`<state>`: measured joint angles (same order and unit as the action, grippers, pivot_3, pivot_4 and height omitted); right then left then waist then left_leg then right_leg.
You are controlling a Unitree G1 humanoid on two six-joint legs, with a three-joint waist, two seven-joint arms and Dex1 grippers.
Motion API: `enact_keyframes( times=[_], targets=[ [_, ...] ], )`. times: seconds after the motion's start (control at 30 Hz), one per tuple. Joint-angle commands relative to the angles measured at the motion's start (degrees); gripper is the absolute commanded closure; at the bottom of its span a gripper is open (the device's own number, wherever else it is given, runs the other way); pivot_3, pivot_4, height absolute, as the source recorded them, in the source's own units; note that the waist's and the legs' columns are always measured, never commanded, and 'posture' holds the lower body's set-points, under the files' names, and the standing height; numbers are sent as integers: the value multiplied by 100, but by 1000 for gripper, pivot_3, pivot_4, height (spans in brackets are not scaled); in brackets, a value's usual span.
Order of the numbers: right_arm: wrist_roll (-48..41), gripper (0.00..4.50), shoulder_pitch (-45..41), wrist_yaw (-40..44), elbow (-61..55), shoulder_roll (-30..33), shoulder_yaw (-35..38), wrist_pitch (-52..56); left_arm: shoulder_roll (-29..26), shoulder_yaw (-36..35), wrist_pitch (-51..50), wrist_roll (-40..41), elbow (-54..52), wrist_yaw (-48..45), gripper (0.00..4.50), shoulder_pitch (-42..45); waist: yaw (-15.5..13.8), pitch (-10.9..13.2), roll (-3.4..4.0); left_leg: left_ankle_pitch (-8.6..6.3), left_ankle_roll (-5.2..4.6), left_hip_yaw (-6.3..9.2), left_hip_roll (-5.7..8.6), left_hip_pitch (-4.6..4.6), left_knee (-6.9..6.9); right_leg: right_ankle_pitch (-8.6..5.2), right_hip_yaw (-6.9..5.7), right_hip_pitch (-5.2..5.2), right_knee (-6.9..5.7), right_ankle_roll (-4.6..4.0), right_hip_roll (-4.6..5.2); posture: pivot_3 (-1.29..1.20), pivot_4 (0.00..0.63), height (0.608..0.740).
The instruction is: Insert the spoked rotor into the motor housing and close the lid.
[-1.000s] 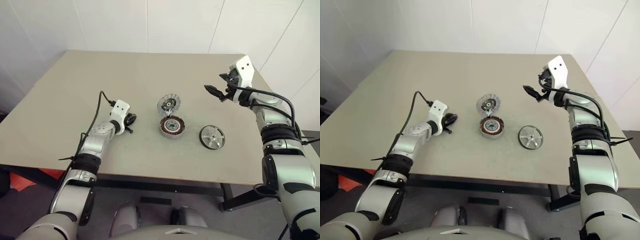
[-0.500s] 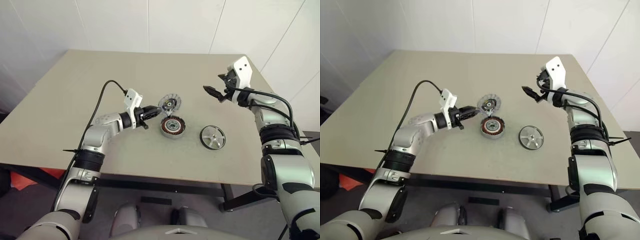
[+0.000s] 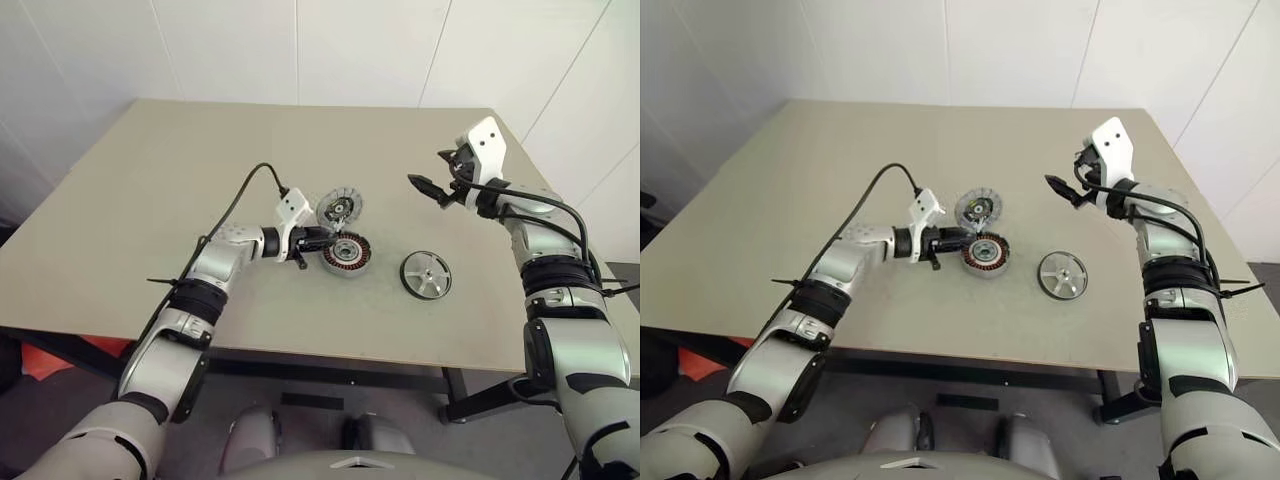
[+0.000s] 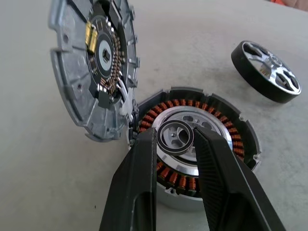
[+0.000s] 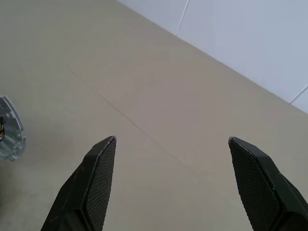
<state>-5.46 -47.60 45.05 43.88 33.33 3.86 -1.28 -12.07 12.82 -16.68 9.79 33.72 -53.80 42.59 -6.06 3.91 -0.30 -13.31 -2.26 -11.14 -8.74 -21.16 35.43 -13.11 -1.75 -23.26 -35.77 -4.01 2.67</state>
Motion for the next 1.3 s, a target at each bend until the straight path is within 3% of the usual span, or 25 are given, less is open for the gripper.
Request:
enact_keyframes(
  times=[0.03, 1.0, 1.3],
  targets=[
    [-96, 291, 8, -66, -323, 26, 120, -5, 106, -74, 268, -29, 168, -111, 3700, 246, -5, 0, 0, 0, 0, 0, 0, -1, 0, 0, 0, 0, 0, 0, 0, 0, 0, 740],
    [-76, 291, 97, -126, -514, -33, 88, 69, 560, -23, 577, -418, 918, -117, 3700, 585, -87, 0, 0, 0, -2, 0, 1, -1, 0, 0, -3, 0, 0, 0, 3, 0, 0, 740],
    [-111, 291, 402, 246, -928, 48, -11, 312, 607, -15, 549, -455, 902, -165, 3700, 559, -141, 0, 0, -1, -3, 0, 3, -2, 0, 0, -3, 0, 1, 0, 5, 0, 0, 740]
  ],
)
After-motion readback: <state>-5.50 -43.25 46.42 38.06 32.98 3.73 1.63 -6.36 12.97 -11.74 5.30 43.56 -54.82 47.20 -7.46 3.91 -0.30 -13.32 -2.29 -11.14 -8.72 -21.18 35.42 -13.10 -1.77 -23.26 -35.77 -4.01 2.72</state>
